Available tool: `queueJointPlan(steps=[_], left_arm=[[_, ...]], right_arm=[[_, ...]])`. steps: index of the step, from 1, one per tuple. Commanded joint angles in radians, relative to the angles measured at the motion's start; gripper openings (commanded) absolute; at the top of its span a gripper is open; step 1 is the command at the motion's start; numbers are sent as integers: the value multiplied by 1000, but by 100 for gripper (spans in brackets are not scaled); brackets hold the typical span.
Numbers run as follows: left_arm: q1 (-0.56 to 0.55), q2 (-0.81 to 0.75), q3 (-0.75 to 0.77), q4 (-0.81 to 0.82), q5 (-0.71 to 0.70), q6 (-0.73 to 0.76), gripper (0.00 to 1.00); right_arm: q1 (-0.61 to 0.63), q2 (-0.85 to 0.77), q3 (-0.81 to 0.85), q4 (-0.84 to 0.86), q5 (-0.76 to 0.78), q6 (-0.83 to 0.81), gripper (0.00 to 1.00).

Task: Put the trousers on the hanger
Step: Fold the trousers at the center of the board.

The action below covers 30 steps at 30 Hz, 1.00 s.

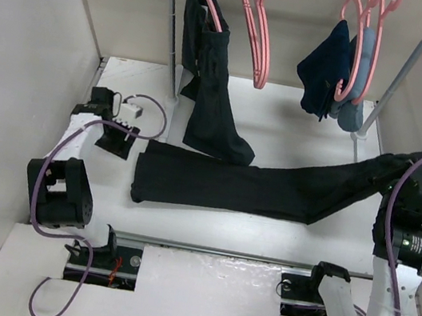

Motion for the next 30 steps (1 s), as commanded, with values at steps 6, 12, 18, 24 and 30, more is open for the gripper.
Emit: queueJointPlan(steps=[6, 12, 18, 24, 30], left_arm=[[-133, 25, 28, -39, 170, -79, 60], [-133, 47, 56, -48, 146, -79, 60], [-142, 75, 56, -48, 95, -88, 60], [-162, 75, 56, -48, 86, -119, 60], [-173, 52, 33, -23, 77, -137, 60]], right_arm=[[71, -29, 66, 143, -426, -155, 0], [71, -18, 77, 143, -620, -210, 0], [98, 80, 167, 192, -658, -219, 0], [383, 299, 349, 206, -300, -281, 0], [1110, 374, 419, 286, 540, -342, 0]])
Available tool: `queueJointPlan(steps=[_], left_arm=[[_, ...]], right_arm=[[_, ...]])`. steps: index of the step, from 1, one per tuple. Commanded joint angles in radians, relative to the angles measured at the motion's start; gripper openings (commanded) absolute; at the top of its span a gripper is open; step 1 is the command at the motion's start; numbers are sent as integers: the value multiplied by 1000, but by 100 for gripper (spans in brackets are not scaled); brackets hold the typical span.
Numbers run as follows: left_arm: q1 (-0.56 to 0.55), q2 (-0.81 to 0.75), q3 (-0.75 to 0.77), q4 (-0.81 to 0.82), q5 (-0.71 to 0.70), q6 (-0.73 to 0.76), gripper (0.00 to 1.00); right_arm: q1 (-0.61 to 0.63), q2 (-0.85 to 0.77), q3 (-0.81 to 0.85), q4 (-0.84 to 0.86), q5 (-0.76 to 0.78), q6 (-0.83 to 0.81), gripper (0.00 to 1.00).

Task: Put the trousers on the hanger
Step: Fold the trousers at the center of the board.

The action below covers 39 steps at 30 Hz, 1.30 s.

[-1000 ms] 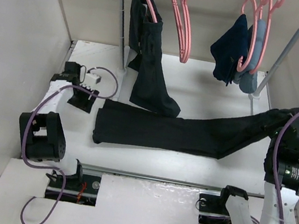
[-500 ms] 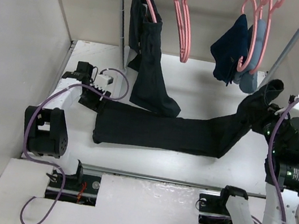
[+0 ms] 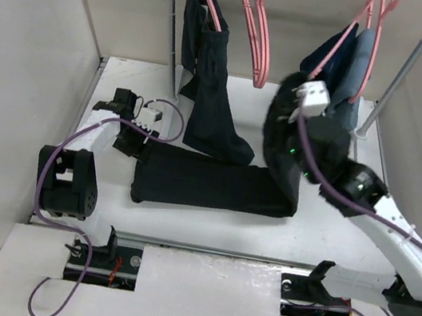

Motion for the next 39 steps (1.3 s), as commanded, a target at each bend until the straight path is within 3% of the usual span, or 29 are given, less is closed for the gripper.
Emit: queueJointPlan(steps=[1, 6, 12, 18, 21, 26, 33, 39], left_arm=[[-5, -34, -9, 13, -5, -24, 60], [-5, -25, -18, 13, 5, -24, 60], [-5, 9, -27, 13, -47, -4, 57], [-5, 27, -65, 22, -47, 14, 43], [-5, 27, -90, 31, -56, 23, 43], [-5, 17, -115, 53, -93, 33, 46], [-5, 52, -115, 53, -84, 33, 44], [51, 17, -78, 31, -65, 33, 51]], right_arm=[[144, -103, 24, 178, 412, -37, 0], [305, -125, -30, 166, 589, -23, 0], [535, 56, -17, 290, 687, -23, 0], [546, 263, 6, 413, 772, 43, 0], [546, 327, 6, 486, 772, -11, 0], [557, 438, 76, 571, 614, -81, 0], [557, 717, 283, 632, 579, -222, 0], [557, 792, 230, 608, 409, -178, 0]])
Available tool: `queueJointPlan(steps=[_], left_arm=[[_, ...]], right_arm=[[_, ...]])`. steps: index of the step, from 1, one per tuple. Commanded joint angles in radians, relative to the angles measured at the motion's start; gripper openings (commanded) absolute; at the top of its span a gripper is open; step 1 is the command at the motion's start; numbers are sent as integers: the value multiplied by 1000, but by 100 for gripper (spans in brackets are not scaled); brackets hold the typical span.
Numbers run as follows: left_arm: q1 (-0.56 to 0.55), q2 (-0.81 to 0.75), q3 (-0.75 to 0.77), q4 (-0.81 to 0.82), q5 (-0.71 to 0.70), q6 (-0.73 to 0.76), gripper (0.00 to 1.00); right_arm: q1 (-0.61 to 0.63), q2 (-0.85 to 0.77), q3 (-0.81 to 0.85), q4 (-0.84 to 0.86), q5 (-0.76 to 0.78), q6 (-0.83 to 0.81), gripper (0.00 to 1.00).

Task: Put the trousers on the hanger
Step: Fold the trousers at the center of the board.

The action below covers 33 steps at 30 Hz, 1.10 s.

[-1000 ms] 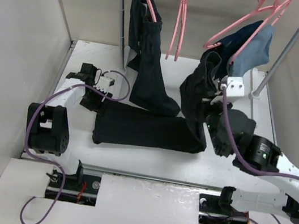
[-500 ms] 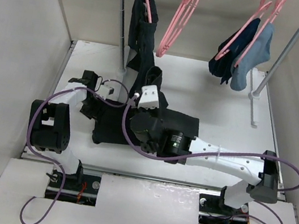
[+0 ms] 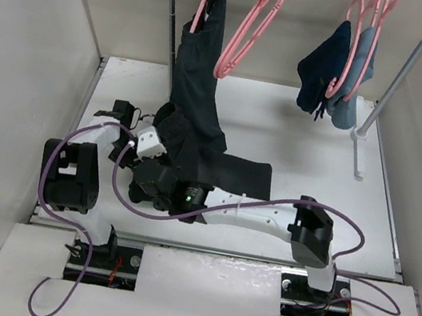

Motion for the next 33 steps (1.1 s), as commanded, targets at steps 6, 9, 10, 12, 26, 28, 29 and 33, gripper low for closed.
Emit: queueJointPlan(steps=[6, 9, 10, 12, 26, 28, 29, 33], left_arm=[[78, -45, 52, -46, 18, 0, 57], [104, -57, 78, -57, 29, -9, 58], [105, -67, 78, -68, 39, -9, 59], [115, -94, 104, -78, 40, -9, 59], [115, -172, 175, -98, 55, -9, 64], [115, -191, 187, -120, 104, 12, 64], [115, -202, 199, -130, 130, 12, 65], [115, -223, 218, -213, 256, 74, 68]], right_arm=[[12, 116, 116, -68, -265, 30, 0], [12, 207, 175, -167, -305, 43, 0], [12, 220, 185, -186, -322, 55, 5], [12, 220, 186, -209, -396, 55, 12], [-11, -13, -13, -245, -693, 141, 100], [-34, -156, -115, -177, -770, 202, 100], [-61, -241, -217, -148, -783, 251, 100], [-165, -378, -439, -192, -744, 389, 100]])
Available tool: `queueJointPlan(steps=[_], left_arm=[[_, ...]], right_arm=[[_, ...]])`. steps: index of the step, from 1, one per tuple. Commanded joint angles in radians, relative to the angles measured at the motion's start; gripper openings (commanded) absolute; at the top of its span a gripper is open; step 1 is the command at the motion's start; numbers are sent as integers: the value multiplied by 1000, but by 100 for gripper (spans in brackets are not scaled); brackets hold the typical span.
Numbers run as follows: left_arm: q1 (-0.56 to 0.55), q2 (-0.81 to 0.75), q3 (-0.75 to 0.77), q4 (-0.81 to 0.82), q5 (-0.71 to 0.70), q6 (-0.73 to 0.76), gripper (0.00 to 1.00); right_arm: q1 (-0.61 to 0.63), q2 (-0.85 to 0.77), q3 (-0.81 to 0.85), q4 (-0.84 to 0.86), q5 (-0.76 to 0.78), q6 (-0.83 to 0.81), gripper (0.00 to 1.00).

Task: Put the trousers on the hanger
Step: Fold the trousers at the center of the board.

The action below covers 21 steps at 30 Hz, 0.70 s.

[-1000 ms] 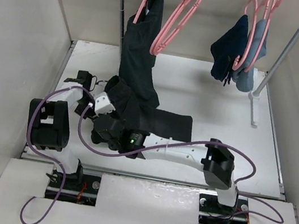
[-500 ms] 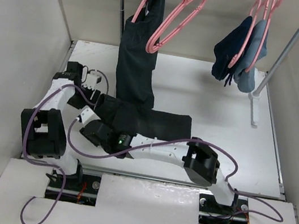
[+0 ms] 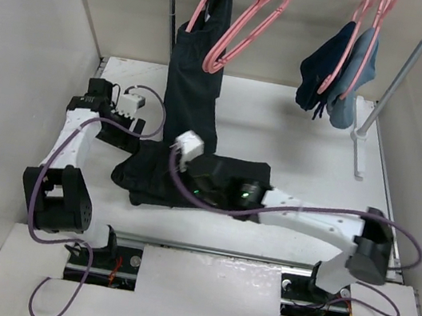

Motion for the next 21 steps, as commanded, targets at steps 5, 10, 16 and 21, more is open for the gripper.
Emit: queueJointPlan(steps=[5, 10, 16, 21], left_arm=[[-2, -143, 51, -137, 190, 129, 74], [-2, -200, 89, -92, 89, 118, 82], [-2, -189, 110, -112, 218, 109, 91], [-31, -143, -30, 25, 173, 42, 100]], right_arm=[[-366, -306, -409, -42, -70, 396, 100], [-689, -429, -592, -69, -165, 450, 100], [-786, -368, -627, 20, -288, 395, 100], [-825, -262, -627, 83, -346, 406, 98]])
